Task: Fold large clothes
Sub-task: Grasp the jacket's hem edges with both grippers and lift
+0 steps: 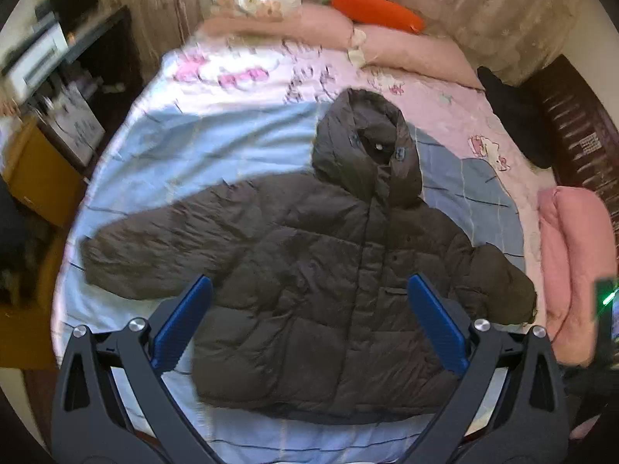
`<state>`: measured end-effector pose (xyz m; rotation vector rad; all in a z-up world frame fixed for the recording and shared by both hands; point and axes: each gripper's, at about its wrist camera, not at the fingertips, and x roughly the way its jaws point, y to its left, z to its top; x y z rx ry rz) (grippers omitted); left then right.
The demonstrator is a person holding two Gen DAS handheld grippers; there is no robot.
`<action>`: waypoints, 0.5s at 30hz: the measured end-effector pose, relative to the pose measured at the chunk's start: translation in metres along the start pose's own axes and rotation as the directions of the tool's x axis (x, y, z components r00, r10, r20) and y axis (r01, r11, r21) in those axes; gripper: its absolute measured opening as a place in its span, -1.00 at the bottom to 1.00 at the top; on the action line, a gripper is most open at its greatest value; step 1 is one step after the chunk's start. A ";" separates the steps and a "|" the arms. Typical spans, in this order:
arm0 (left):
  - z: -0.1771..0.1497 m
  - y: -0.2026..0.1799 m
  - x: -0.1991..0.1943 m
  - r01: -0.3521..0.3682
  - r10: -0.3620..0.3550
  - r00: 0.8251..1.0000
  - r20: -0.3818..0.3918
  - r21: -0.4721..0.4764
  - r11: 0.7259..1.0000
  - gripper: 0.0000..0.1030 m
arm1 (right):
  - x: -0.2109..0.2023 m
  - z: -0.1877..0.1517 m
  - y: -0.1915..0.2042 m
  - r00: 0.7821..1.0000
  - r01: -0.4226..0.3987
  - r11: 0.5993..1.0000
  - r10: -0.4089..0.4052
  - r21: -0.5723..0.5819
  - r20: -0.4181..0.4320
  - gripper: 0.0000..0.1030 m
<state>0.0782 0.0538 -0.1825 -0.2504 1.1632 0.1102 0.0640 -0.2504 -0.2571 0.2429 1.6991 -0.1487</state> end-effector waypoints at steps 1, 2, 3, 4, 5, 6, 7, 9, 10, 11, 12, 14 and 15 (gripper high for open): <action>0.002 0.002 0.015 -0.002 0.002 1.000 -0.031 0.005 1.000 0.96 | 0.016 0.004 -0.001 0.999 0.010 1.000 -0.010 0.011 -0.034 0.97; 0.008 0.004 0.038 -0.009 0.010 0.998 -0.070 0.015 1.000 0.96 | 0.029 0.012 0.000 0.999 0.020 1.000 -0.019 0.020 -0.048 0.97; 0.014 0.008 0.056 -0.015 0.016 0.996 -0.084 0.018 1.000 0.96 | 0.035 0.022 0.000 0.999 0.017 1.000 -0.016 0.025 -0.039 0.97; 0.021 0.011 0.069 -0.024 0.025 0.996 -0.086 0.019 1.000 0.96 | 0.039 0.038 0.001 1.000 0.008 1.000 -0.008 0.028 -0.008 0.97; 0.034 0.013 0.089 -0.036 0.038 0.996 -0.080 0.024 0.999 0.96 | 0.040 0.060 0.003 0.999 -0.016 0.999 0.014 0.032 0.041 0.97; 0.050 0.013 0.109 -0.030 0.032 0.997 -0.075 0.029 0.999 0.96 | 0.038 0.077 0.004 0.996 -0.034 0.999 0.031 0.036 0.081 0.97; 0.071 0.012 0.128 -0.012 0.015 0.997 -0.077 0.040 0.999 0.96 | 0.038 0.103 0.008 0.992 -0.059 0.998 0.054 0.037 0.118 0.97; 0.113 0.007 0.161 0.013 -0.011 0.999 -0.037 0.056 0.998 0.96 | 0.037 0.162 0.020 0.981 -0.092 0.996 0.086 0.022 0.176 0.97; 0.142 0.002 0.181 -0.002 0.002 1.000 -0.002 0.063 0.998 0.96 | 0.039 0.200 0.032 0.972 -0.100 0.995 0.097 0.003 0.216 0.97; 0.168 -0.001 0.200 -0.014 0.012 1.000 0.025 0.058 0.998 0.96 | 0.041 0.239 0.046 0.960 -0.114 0.993 0.119 -0.034 0.255 0.97; 0.191 -0.004 0.218 -0.024 0.023 0.999 0.034 0.052 0.998 0.96 | 0.044 0.266 0.057 0.950 -0.122 0.991 0.135 -0.064 0.281 0.97; 0.243 -0.017 0.259 -0.021 0.019 0.998 0.053 0.038 0.999 0.89 | 0.040 0.342 0.089 0.899 -0.122 0.986 0.157 -0.112 0.408 0.97; 0.268 -0.027 0.282 -0.029 0.026 0.996 0.084 0.036 0.999 0.88 | 0.040 0.366 0.101 0.877 -0.116 0.987 0.155 -0.112 0.456 0.97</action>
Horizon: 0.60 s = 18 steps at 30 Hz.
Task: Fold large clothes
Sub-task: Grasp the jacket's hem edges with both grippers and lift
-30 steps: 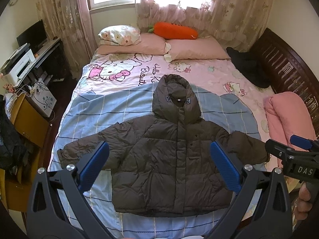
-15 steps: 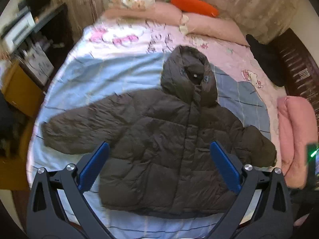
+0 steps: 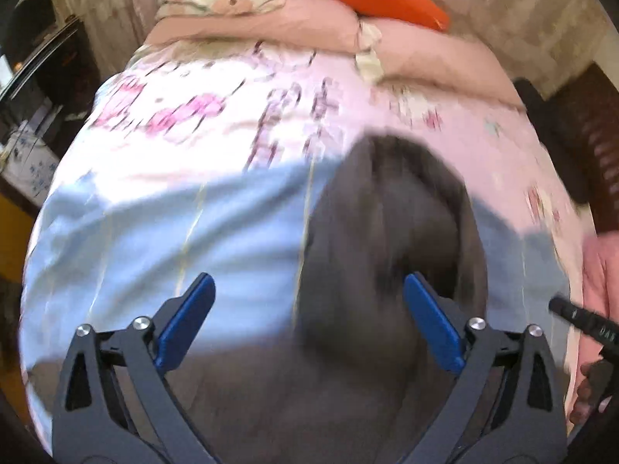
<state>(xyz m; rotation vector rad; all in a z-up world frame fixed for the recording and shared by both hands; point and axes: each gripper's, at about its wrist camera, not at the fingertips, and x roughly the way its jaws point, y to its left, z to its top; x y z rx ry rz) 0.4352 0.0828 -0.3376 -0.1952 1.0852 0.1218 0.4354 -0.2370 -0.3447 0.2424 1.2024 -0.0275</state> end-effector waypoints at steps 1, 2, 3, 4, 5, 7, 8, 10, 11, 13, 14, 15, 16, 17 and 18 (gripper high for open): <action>0.016 -0.009 0.020 -0.021 0.021 1.000 0.019 0.003 1.000 0.88 | 0.016 0.026 0.010 0.998 -0.014 1.000 0.014 -0.001 0.058 0.97; 0.032 -0.019 0.043 -0.062 0.062 0.997 0.036 0.011 0.998 0.76 | 0.041 0.055 0.025 0.995 -0.046 0.999 0.047 -0.014 0.091 0.97; 0.046 -0.028 0.067 -0.091 0.090 0.995 0.046 0.018 0.996 0.71 | 0.059 0.071 0.032 0.995 -0.048 0.999 0.049 -0.013 0.086 0.97; 0.057 -0.036 0.098 -0.098 0.097 0.995 0.039 0.021 0.995 0.64 | 0.085 0.087 0.042 0.996 -0.035 0.999 0.035 -0.005 0.086 0.97; 0.061 -0.038 0.118 -0.104 0.104 0.994 0.029 0.003 0.995 0.52 | 0.112 0.095 0.049 0.996 -0.026 1.000 0.027 -0.008 0.090 0.97; 0.053 -0.033 0.163 -0.064 0.065 0.998 0.007 -0.084 0.994 0.53 | 0.158 0.089 0.053 0.998 0.022 1.000 -0.022 -0.004 0.054 0.97; 0.041 -0.029 0.188 -0.027 0.026 1.000 -0.005 -0.120 0.992 0.59 | 0.183 0.082 0.055 0.998 0.051 0.999 -0.051 -0.006 0.020 0.86; 0.027 -0.022 0.210 0.022 -0.020 1.000 0.013 -0.172 0.985 0.71 | 0.222 0.059 0.054 0.999 0.033 0.999 -0.033 -0.019 0.021 0.63; 0.021 -0.015 0.210 0.069 -0.057 0.996 0.067 -0.208 0.976 0.70 | 0.223 0.053 0.052 0.997 0.007 1.000 -0.007 -0.009 0.082 0.60; 0.018 -0.010 0.207 0.106 -0.084 0.991 0.103 -0.226 0.968 0.61 | 0.225 0.051 0.048 0.991 -0.041 0.999 0.042 -0.010 0.124 0.41; 0.018 -0.010 0.206 0.120 -0.096 0.988 0.118 -0.221 0.968 0.35 | 0.227 0.053 0.046 0.988 -0.081 0.997 0.082 -0.009 0.131 0.19; 0.017 -0.011 0.206 0.144 -0.118 0.985 0.129 -0.214 0.966 0.16 | 0.229 0.053 0.046 0.986 -0.091 0.996 0.091 -0.007 0.136 0.07; 0.017 -0.013 0.205 0.167 -0.141 0.981 0.136 -0.205 0.964 -0.18 | 0.229 0.052 0.046 0.983 -0.099 0.995 0.100 -0.011 0.151 -0.01; 0.017 -0.016 0.204 0.163 -0.137 0.981 0.140 -0.193 0.968 -0.29 | 0.227 0.048 0.049 0.982 -0.099 0.995 0.100 -0.019 0.159 -0.12; 0.017 -0.020 0.203 0.151 -0.126 0.982 0.144 -0.178 0.972 -0.34 | 0.227 0.048 0.053 0.982 -0.086 0.996 0.091 -0.037 0.167 -0.20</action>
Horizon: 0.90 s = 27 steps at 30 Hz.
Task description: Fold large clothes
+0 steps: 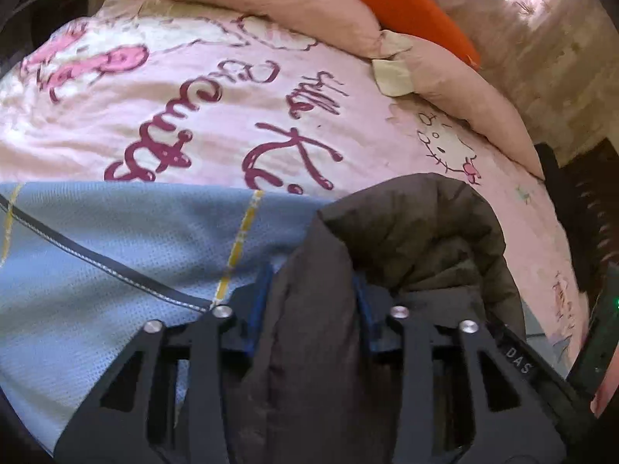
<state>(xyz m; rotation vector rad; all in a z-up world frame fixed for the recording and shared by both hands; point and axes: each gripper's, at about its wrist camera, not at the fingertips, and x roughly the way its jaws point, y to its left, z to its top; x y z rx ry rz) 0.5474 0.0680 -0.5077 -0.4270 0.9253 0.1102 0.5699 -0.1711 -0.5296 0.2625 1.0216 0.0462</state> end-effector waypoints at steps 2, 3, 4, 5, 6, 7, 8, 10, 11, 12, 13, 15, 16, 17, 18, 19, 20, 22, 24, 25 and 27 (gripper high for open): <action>-0.002 -0.008 -0.001 -0.026 0.025 1.000 0.004 0.032 0.999 -0.59 | -0.004 -0.001 0.008 1.000 0.028 0.999 -0.027 -0.040 0.009 -0.32; -0.003 -0.011 -0.004 -0.042 0.042 0.999 0.008 0.048 0.998 -0.64 | -0.009 -0.004 0.011 0.999 0.039 0.998 -0.039 -0.056 0.012 -0.45; -0.001 -0.014 -0.006 -0.058 0.057 0.998 0.012 0.058 0.997 -0.70 | -0.016 -0.004 0.013 0.999 0.047 0.996 -0.046 -0.072 0.014 -0.52; 0.000 -0.018 -0.013 -0.086 0.084 0.996 0.022 0.069 0.994 -0.72 | -0.022 -0.004 0.019 0.999 0.046 0.995 -0.044 -0.091 0.018 -0.59; 0.002 -0.021 -0.020 -0.108 0.107 0.994 0.026 0.084 0.991 -0.72 | -0.033 -0.006 0.024 0.999 0.027 0.992 -0.025 -0.121 0.025 -0.61; 0.008 -0.025 -0.027 -0.130 0.126 0.991 0.035 0.120 0.984 -0.73 | -0.046 -0.008 0.031 0.999 0.015 0.987 -0.010 -0.161 0.034 -0.62; 0.011 -0.026 -0.037 -0.153 0.146 0.988 0.059 0.150 0.977 -0.73 | -0.063 -0.009 0.040 0.999 0.015 0.975 -0.004 -0.223 0.050 -0.62; 0.021 -0.027 -0.057 -0.147 0.135 0.987 0.082 0.165 0.975 -0.73 | -0.092 -0.007 0.052 0.995 0.033 0.955 -0.005 -0.295 0.095 -0.62; 0.027 -0.024 -0.075 -0.117 0.104 0.990 0.094 0.135 0.984 -0.73 | -0.110 -0.005 0.056 0.994 0.031 0.953 0.004 -0.302 0.114 -0.62; 0.030 -0.023 -0.091 -0.098 0.086 0.991 0.105 0.110 0.989 -0.73 | -0.123 -0.004 0.057 0.993 0.015 0.956 0.021 -0.293 0.118 -0.62; 0.030 -0.023 -0.103 -0.086 0.074 0.991 0.113 0.103 0.991 -0.73 | -0.138 -0.002 0.056 0.992 -0.009 0.962 0.043 -0.274 0.118 -0.62; 0.028 -0.029 -0.137 -0.085 0.066 0.987 0.145 0.132 0.988 -0.73 | -0.167 -0.001 0.054 0.991 -0.040 0.970 0.070 -0.242 0.116 -0.62; 0.025 -0.032 -0.149 -0.086 0.063 0.986 0.156 0.147 0.985 -0.73 | -0.180 -0.004 0.053 0.990 -0.043 0.969 0.073 -0.241 0.118 -0.62; 0.020 -0.035 -0.166 -0.080 0.052 0.985 0.166 0.165 0.983 -0.73 | -0.199 -0.009 0.052 0.989 -0.032 0.967 0.068 -0.254 0.133 -0.62; 0.014 -0.036 -0.181 -0.067 0.037 0.985 0.168 0.175 0.982 -0.73 | -0.210 -0.014 0.053 0.988 -0.022 0.964 0.062 -0.264 0.142 -0.62; 0.007 -0.038 -0.199 -0.052 0.020 0.986 0.164 0.189 0.981 -0.73 | -0.227 -0.023 0.051 0.987 -0.013 0.961 0.057 -0.277 0.150 -0.62; 0.000 -0.040 -0.212 -0.051 0.017 0.987 0.162 0.211 0.976 -0.73 | -0.244 -0.035 0.047 0.986 -0.009 0.959 0.056 -0.282 0.156 -0.62; -0.018 -0.047 -0.244 -0.067 0.017 0.985 0.172 0.292 0.954 -0.73 | -0.273 -0.057 0.038 0.985 -0.018 0.958 0.066 -0.285 0.161 -0.62; -0.034 -0.051 -0.274 -0.064 0.000 0.983 0.184 0.344 0.937 -0.73 | -0.304 -0.081 0.026 0.980 -0.008 0.953 0.067 -0.303 0.186 -0.62; -0.040 -0.051 -0.285 -0.059 -0.009 0.982 0.187 0.355 0.933 -0.74 | -0.315 -0.091 0.023 0.979 -0.004 0.950 0.067 -0.312 0.192 -0.62; -0.060 -0.052 -0.314 -0.042 -0.032 0.982 0.188 0.378 0.925 -0.74 | -0.341 -0.114 0.014 0.978 -0.005 0.945 0.073 -0.326 0.195 -0.62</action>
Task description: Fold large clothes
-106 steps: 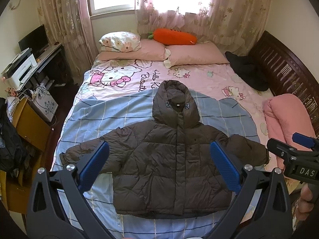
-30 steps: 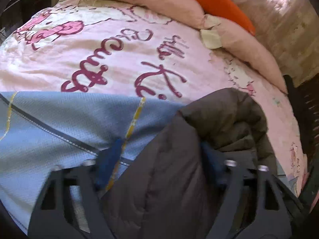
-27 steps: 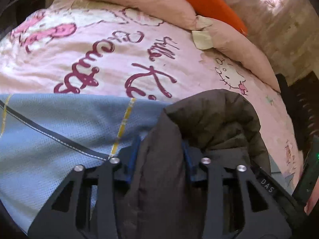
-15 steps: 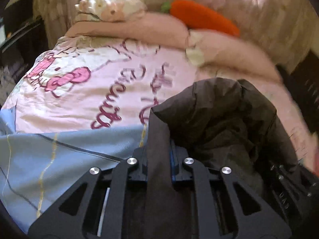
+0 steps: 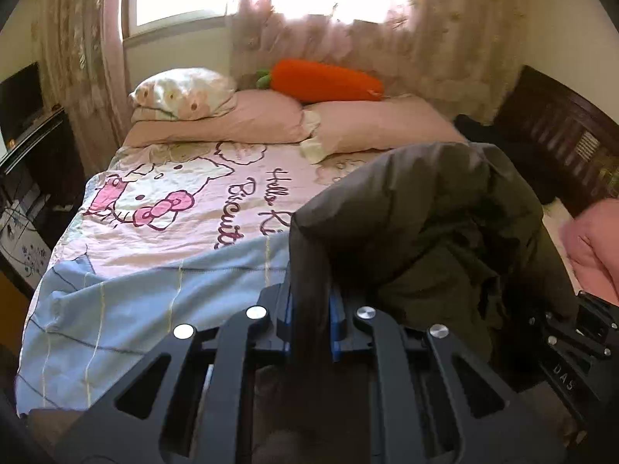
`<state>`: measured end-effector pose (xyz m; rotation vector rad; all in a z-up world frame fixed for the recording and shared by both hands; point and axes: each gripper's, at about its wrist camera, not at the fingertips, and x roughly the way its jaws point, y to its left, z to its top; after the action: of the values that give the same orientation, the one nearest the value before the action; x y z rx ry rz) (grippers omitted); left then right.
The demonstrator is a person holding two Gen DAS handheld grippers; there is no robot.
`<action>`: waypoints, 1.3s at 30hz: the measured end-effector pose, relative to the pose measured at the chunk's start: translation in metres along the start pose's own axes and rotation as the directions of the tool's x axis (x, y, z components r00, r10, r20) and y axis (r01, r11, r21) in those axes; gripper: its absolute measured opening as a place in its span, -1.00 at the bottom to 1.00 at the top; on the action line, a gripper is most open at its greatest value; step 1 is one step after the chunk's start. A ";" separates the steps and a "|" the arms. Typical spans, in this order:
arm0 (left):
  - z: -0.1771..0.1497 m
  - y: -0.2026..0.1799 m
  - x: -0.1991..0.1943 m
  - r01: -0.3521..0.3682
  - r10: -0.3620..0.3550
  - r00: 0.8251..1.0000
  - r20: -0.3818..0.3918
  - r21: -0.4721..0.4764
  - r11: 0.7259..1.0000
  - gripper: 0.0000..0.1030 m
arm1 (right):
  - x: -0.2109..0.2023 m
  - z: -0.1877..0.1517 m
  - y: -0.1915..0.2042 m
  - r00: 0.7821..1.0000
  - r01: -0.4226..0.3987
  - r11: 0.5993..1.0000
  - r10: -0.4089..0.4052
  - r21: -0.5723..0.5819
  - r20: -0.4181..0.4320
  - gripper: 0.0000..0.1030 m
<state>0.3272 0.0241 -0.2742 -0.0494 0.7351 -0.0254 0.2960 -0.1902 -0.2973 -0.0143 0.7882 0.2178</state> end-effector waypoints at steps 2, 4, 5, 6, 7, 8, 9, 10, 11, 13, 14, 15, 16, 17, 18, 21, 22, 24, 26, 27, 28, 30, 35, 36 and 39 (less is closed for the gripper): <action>-0.014 -0.006 -0.025 0.009 -0.010 1.000 0.009 0.025 1.000 -0.74 | -0.025 -0.019 0.001 1.000 -0.007 1.000 0.007 -0.003 -0.005 -0.62; -0.032 -0.013 -0.050 0.014 -0.015 1.000 0.019 0.058 0.998 -0.74 | -0.045 -0.036 0.002 1.000 -0.016 1.000 0.016 0.002 -0.014 -0.62; -0.040 -0.014 -0.058 0.017 -0.019 1.000 0.022 0.066 0.998 -0.74 | -0.056 -0.046 0.002 1.000 -0.019 1.000 0.020 0.010 -0.018 -0.62; -0.051 -0.015 -0.069 0.024 -0.026 0.999 0.022 0.070 0.997 -0.74 | -0.064 -0.055 0.001 0.999 -0.023 1.000 0.023 0.022 -0.022 -0.62; -0.059 -0.013 -0.074 0.029 -0.031 0.999 0.019 0.069 0.997 -0.74 | -0.074 -0.067 0.001 0.999 -0.031 0.999 0.032 0.039 -0.026 -0.62; -0.073 -0.013 -0.086 0.042 -0.043 0.999 0.017 0.064 0.997 -0.74 | -0.082 -0.079 0.001 0.999 -0.037 0.998 0.038 0.050 -0.032 -0.61; -0.083 -0.012 -0.092 0.048 -0.049 0.999 0.014 0.064 0.997 -0.74 | -0.088 -0.086 0.004 0.999 -0.036 0.998 0.038 0.051 -0.034 -0.61; -0.096 -0.013 -0.099 0.048 -0.049 0.999 0.012 0.073 0.996 -0.74 | -0.095 -0.098 0.006 0.999 -0.035 0.998 0.036 0.047 -0.033 -0.61; -0.107 -0.013 -0.106 0.043 -0.044 0.999 0.014 0.084 0.996 -0.74 | -0.103 -0.110 0.009 0.999 -0.036 0.999 0.037 0.041 -0.032 -0.61; -0.130 -0.016 -0.117 0.033 -0.035 0.999 0.012 0.114 0.993 -0.74 | -0.113 -0.131 0.015 0.999 -0.041 0.999 0.042 0.027 -0.033 -0.61; -0.144 -0.018 -0.123 0.028 -0.030 0.999 0.010 0.136 0.990 -0.74 | -0.118 -0.144 0.018 0.998 -0.044 0.999 0.045 0.014 -0.036 -0.61; -0.158 -0.019 -0.127 0.025 -0.026 1.000 0.004 0.162 0.986 -0.74 | -0.121 -0.154 0.018 0.998 -0.043 0.999 0.043 0.001 -0.039 -0.61; -0.171 -0.020 -0.131 0.026 -0.025 1.000 -0.006 0.183 0.983 -0.74 | -0.124 -0.168 0.019 0.998 -0.040 0.999 0.039 -0.018 -0.045 -0.61; -0.181 -0.020 -0.134 0.029 -0.027 1.000 -0.015 0.190 0.981 -0.73 | -0.126 -0.176 0.019 0.998 -0.039 0.999 0.037 -0.028 -0.051 -0.61; -0.195 -0.019 -0.137 0.031 -0.026 0.999 -0.028 0.194 0.981 -0.73 | -0.126 -0.187 0.018 0.998 -0.037 0.998 0.035 -0.041 -0.060 -0.60; -0.231 -0.018 -0.142 0.028 -0.018 0.998 -0.056 0.187 0.982 -0.70 | -0.129 -0.219 0.021 0.997 -0.038 0.997 0.034 -0.064 -0.068 -0.59; -0.247 -0.019 -0.141 0.016 -0.003 0.998 -0.063 0.195 0.981 -0.68 | -0.129 -0.228 0.023 0.997 -0.036 0.996 0.031 -0.076 -0.069 -0.59; -0.272 -0.019 -0.140 0.001 0.015 0.997 -0.079 0.200 0.980 -0.60 | -0.125 -0.243 0.027 0.997 -0.038 0.994 0.030 -0.103 -0.071 -0.54; -0.295 -0.018 -0.137 -0.027 0.044 0.995 -0.092 0.182 0.983 0.15 | -0.119 -0.257 0.033 0.997 -0.035 0.990 0.025 -0.140 -0.071 -0.46; -0.302 -0.016 -0.134 -0.041 0.058 0.994 -0.095 0.170 0.985 0.54 | -0.116 -0.259 0.034 0.997 -0.035 0.989 0.025 -0.145 -0.069 -0.41; -0.310 -0.014 -0.134 -0.059 0.072 0.994 -0.083 0.153 0.986 0.96 | -0.113 -0.263 0.034 0.998 -0.035 0.989 0.027 -0.142 -0.064 -0.38; -0.319 -0.013 -0.134 -0.041 0.053 0.995 -0.086 0.136 0.990 0.96 | -0.107 -0.269 0.031 0.995 -0.051 0.992 0.041 -0.111 -0.096 0.17; -0.325 -0.008 -0.144 0.084 -0.067 0.985 -0.162 0.100 0.991 0.96 | -0.113 -0.273 0.026 0.981 -0.109 0.989 0.090 -0.104 -0.171 0.88; -0.326 -0.010 -0.153 0.095 -0.073 0.982 -0.172 0.127 0.987 0.96 | -0.117 -0.274 0.025 0.982 -0.099 0.988 0.078 -0.116 -0.175 0.88; -0.316 -0.017 -0.188 0.168 -0.136 0.976 -0.170 0.192 0.967 0.96 | -0.146 -0.272 0.016 0.979 -0.078 0.986 0.048 -0.149 -0.197 0.88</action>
<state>-0.0243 0.0035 -0.3817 0.0952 0.8802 -0.2550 0.0022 -0.2281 -0.3848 -0.1605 0.9641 0.3415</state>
